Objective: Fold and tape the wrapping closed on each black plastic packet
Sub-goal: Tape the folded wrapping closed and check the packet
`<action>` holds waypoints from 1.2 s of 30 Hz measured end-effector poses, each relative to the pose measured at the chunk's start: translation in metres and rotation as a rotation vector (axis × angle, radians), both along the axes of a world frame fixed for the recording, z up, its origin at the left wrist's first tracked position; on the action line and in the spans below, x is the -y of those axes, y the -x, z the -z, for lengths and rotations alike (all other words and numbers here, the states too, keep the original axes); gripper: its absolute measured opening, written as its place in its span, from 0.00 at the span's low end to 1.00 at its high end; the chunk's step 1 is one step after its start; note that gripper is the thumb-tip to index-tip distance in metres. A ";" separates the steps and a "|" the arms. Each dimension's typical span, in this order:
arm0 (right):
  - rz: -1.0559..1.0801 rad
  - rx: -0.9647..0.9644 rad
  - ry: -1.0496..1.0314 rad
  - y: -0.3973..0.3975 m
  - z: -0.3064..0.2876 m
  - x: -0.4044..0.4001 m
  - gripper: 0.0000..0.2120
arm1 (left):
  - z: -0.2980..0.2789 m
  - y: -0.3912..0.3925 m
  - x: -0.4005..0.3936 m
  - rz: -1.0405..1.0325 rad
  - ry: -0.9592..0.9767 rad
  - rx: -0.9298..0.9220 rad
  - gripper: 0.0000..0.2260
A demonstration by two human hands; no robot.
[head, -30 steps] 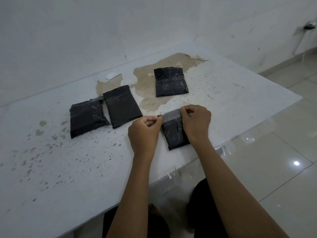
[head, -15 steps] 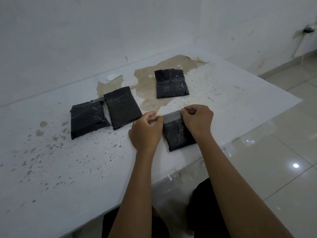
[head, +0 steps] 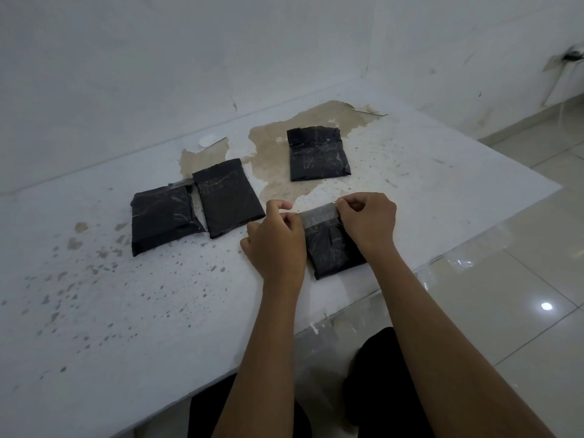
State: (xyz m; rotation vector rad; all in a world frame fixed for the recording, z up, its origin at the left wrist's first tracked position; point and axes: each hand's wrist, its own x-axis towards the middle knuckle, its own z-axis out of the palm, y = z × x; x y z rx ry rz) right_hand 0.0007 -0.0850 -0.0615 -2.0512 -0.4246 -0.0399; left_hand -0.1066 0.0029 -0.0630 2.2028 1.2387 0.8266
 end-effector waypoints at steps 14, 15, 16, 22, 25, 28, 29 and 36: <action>-0.261 0.331 0.319 0.006 0.013 0.007 0.21 | 0.001 0.002 0.003 0.070 -0.345 -0.105 0.13; -0.259 0.335 0.310 0.007 0.013 0.009 0.20 | 0.001 0.003 0.001 0.098 -0.386 -0.110 0.12; -0.250 0.340 0.307 0.009 0.011 0.010 0.19 | 0.001 0.003 -0.002 0.130 -0.422 -0.118 0.11; -0.180 0.252 0.270 0.015 0.005 0.015 0.19 | -0.021 -0.001 0.005 0.299 -0.336 -0.118 0.15; -0.288 0.252 0.456 0.018 -0.003 0.017 0.24 | -0.016 0.006 0.013 0.506 -0.273 -0.183 0.17; -0.265 0.215 0.559 0.022 -0.009 0.019 0.22 | -0.007 0.017 0.010 0.564 -0.151 -0.381 0.24; -0.231 0.213 0.554 0.024 -0.010 0.020 0.22 | -0.007 0.020 0.009 0.568 -0.150 -0.432 0.26; -0.094 0.106 0.558 0.033 -0.016 0.022 0.22 | -0.011 0.022 0.017 0.407 -0.276 -0.651 0.31</action>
